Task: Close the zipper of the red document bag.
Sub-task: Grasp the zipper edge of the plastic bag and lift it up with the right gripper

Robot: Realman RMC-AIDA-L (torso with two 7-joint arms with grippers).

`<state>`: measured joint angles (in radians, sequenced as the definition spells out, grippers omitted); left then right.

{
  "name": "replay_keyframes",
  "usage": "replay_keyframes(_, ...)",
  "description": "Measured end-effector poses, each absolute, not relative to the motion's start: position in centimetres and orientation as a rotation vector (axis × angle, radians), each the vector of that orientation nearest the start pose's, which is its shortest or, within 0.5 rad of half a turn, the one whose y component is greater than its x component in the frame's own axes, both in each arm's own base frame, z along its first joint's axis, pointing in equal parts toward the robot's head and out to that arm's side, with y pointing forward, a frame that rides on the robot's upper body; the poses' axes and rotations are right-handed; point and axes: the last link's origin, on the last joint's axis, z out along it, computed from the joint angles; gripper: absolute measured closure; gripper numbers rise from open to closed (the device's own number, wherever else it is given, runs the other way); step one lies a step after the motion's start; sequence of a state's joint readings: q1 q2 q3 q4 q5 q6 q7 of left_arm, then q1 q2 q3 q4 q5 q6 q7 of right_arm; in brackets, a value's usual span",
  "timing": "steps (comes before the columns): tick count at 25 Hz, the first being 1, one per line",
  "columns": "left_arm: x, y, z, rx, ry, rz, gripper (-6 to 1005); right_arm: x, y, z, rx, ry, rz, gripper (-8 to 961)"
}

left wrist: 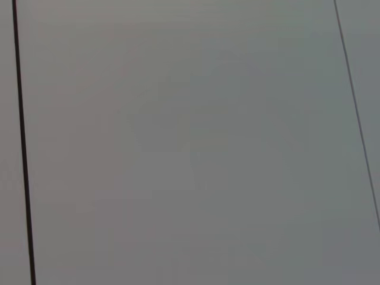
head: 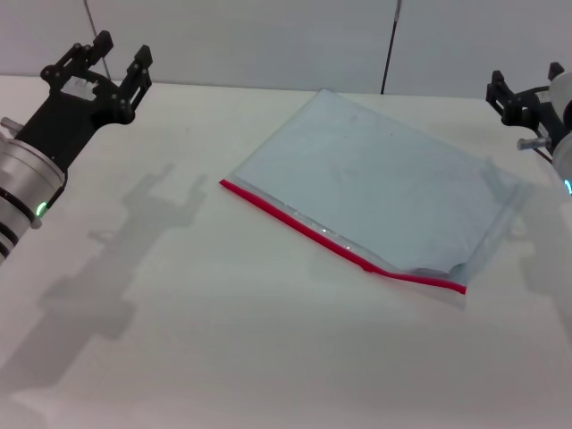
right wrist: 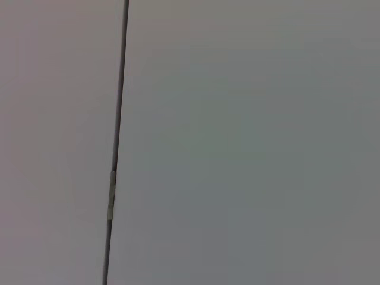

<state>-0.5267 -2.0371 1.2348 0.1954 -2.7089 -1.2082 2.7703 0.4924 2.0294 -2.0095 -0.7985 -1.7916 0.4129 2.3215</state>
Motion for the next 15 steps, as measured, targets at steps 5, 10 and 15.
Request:
replay_keyframes(5,-28.77,37.56,2.33,-1.767,-0.307,-0.828,456,23.87,41.94,-2.57,-1.692,0.621,0.383,162)
replay_keyframes(10,-28.73,37.6,2.33,-1.767,-0.307,-0.829,456,23.79,41.98,-2.63,-1.696,0.621,0.383,162)
replay_keyframes(15,-28.72,37.6,2.32,-1.767,-0.307,-0.83,456,23.78,41.98,-2.64,-1.697,0.622,0.383,163)
